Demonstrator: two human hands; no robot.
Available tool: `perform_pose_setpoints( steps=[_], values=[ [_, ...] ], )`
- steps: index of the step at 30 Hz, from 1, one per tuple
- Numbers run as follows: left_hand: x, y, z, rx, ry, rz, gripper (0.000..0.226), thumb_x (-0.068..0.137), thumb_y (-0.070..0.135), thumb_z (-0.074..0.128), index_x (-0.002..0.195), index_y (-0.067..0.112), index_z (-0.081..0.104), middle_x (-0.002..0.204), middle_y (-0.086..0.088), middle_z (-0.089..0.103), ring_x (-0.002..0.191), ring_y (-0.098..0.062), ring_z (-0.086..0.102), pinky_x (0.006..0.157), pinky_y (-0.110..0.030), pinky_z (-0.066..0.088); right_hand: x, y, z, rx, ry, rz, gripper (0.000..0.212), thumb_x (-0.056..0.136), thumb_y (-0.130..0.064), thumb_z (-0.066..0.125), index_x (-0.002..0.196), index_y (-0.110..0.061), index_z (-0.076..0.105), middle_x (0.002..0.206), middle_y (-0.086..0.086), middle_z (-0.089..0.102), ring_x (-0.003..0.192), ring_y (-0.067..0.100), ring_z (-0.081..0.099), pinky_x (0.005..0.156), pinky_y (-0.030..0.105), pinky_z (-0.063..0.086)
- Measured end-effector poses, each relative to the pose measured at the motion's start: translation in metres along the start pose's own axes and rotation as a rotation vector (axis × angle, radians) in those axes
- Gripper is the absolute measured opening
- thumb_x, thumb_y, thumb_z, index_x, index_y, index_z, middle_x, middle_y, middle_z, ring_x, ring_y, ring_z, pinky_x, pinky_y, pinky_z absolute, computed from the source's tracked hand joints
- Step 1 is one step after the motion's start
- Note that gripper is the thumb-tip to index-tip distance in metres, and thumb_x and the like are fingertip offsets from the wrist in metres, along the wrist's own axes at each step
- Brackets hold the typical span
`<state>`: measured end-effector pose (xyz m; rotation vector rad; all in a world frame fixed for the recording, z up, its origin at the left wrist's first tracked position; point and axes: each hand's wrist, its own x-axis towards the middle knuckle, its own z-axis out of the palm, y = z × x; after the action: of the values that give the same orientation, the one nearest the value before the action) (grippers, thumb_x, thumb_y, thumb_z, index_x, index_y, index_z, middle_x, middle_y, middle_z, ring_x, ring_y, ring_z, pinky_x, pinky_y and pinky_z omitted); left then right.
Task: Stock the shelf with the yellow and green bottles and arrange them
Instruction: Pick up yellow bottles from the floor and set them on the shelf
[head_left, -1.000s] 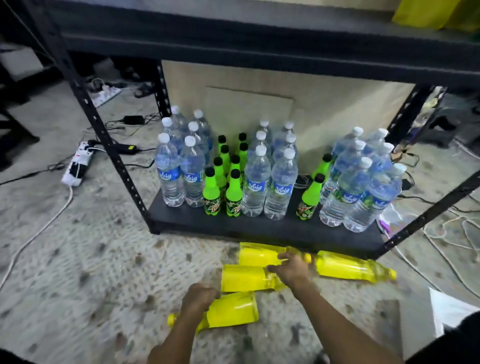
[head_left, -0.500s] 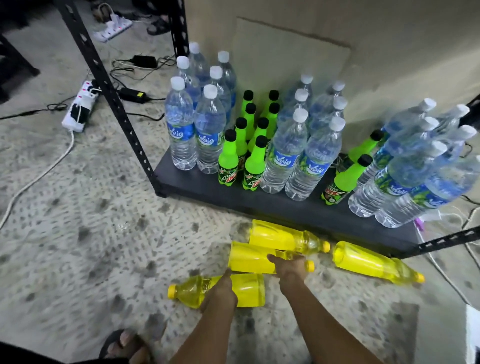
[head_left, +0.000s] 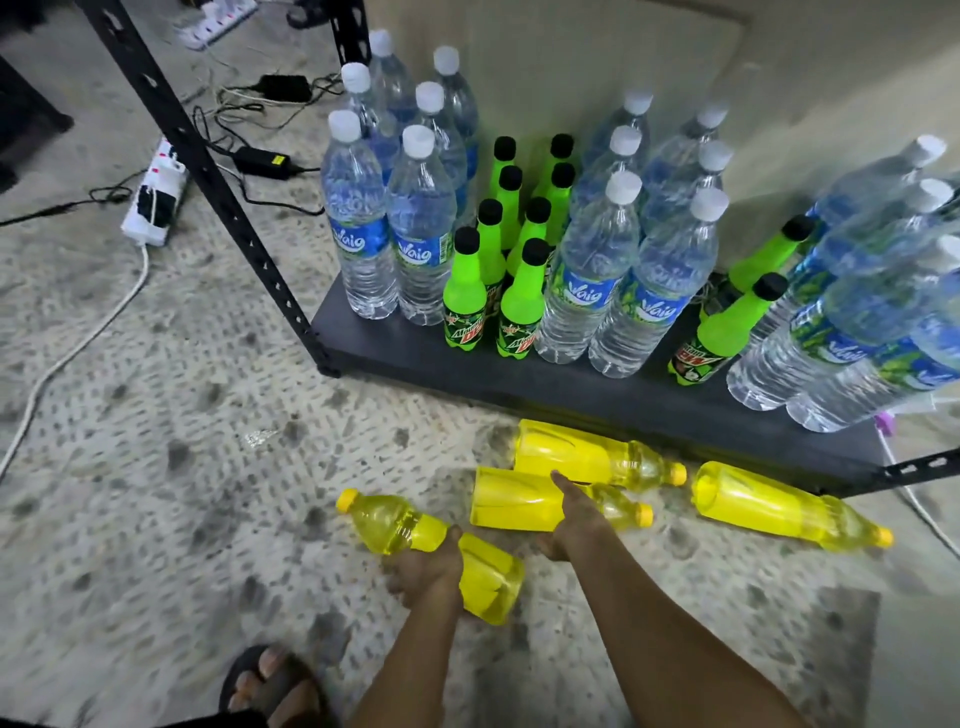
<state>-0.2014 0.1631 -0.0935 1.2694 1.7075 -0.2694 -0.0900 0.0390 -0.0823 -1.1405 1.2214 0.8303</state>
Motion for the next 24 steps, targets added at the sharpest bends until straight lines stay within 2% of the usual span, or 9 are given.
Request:
perform_pose_setpoints(
  steps=[2,5,7,9,13,17,20,21,24],
  values=[
    [0.003,0.005,-0.009,0.027,0.019,0.1,0.108,0.074,0.035,0.084,0.147,-0.008,0.018,0.145,-0.032,0.033,0.137,-0.044,0.031,0.104,-0.053,0.037,0.004,-0.001,0.007,-0.023,0.022,0.003,0.079,0.075,-0.05,0.081,0.136,-0.012,0.048,0.134,0.018,0.046,0.124,0.04,0.049,0.098,0.05,0.048],
    [0.005,0.011,-0.018,0.012,0.028,0.202,0.108,0.07,0.032,0.088,0.146,-0.007,0.021,0.143,-0.032,0.038,0.135,-0.044,0.037,0.101,-0.049,0.039,0.007,-0.003,0.013,-0.019,0.064,0.014,0.07,0.069,-0.05,0.085,0.117,-0.012,0.051,0.118,0.018,0.047,0.115,0.039,0.049,0.089,0.05,0.051],
    [0.005,0.015,-0.023,0.007,0.032,0.253,0.108,0.068,0.03,0.089,0.145,-0.005,0.023,0.142,-0.032,0.039,0.132,-0.045,0.041,0.099,-0.048,0.04,0.009,-0.004,0.011,0.003,0.072,0.022,0.065,0.069,-0.043,0.087,0.113,-0.01,0.051,0.107,0.018,0.047,0.117,0.039,0.05,0.088,0.049,0.051],
    [0.002,0.017,-0.026,0.024,0.021,0.303,0.106,0.067,0.03,0.09,0.144,-0.002,0.025,0.141,-0.031,0.041,0.13,-0.046,0.043,0.099,-0.048,0.04,0.011,-0.003,0.008,0.005,0.07,0.024,0.06,0.071,-0.036,0.087,0.109,-0.007,0.051,0.109,0.02,0.05,0.118,0.039,0.051,0.09,0.048,0.052],
    [-0.006,0.017,-0.032,0.03,0.015,0.398,0.107,0.064,0.029,0.091,0.145,0.001,0.027,0.141,-0.028,0.042,0.132,-0.044,0.041,0.099,-0.048,0.041,0.009,0.001,0.006,0.013,0.062,-0.003,0.051,0.075,-0.031,0.083,0.108,-0.009,0.051,0.101,0.016,0.043,0.109,0.039,0.051,0.079,0.047,0.049],
    [-0.014,0.017,-0.042,0.051,0.006,0.476,0.11,0.064,0.025,0.092,0.148,0.0,0.025,0.14,-0.028,0.042,0.132,-0.043,0.041,0.101,-0.047,0.039,0.01,0.011,-0.008,0.014,0.022,-0.04,0.043,0.08,-0.03,0.078,0.107,-0.011,0.05,0.102,0.016,0.05,0.103,0.037,0.052,0.086,0.047,0.048],
    [-0.026,0.021,-0.053,0.054,-0.003,0.517,0.104,0.063,0.023,0.092,0.143,-0.002,0.031,0.136,-0.028,0.048,0.127,-0.044,0.046,0.099,-0.048,0.043,0.005,0.019,-0.028,-0.061,-0.012,-0.137,0.029,0.082,-0.033,0.075,0.096,-0.013,0.058,0.086,0.014,0.063,0.081,0.029,0.055,0.071,0.039,0.048],
    [-0.031,0.024,-0.057,0.056,-0.005,0.533,0.102,0.063,0.023,0.092,0.142,-0.002,0.032,0.134,-0.027,0.05,0.126,-0.043,0.047,0.099,-0.049,0.044,0.003,0.022,-0.036,-0.067,-0.027,-0.18,0.029,0.084,-0.031,0.073,0.1,-0.011,0.06,0.09,0.015,0.063,0.082,0.029,0.056,0.071,0.039,0.049],
    [-0.051,0.034,-0.07,0.073,-0.016,0.597,0.099,0.065,0.023,0.091,0.141,-0.001,0.032,0.133,-0.027,0.05,0.124,-0.044,0.05,0.099,-0.05,0.044,-0.011,0.026,-0.061,-0.037,-0.113,-0.338,0.04,0.091,-0.023,0.066,0.121,0.003,0.061,0.118,0.02,0.064,0.104,0.035,0.064,0.097,0.05,0.052]
  ],
)
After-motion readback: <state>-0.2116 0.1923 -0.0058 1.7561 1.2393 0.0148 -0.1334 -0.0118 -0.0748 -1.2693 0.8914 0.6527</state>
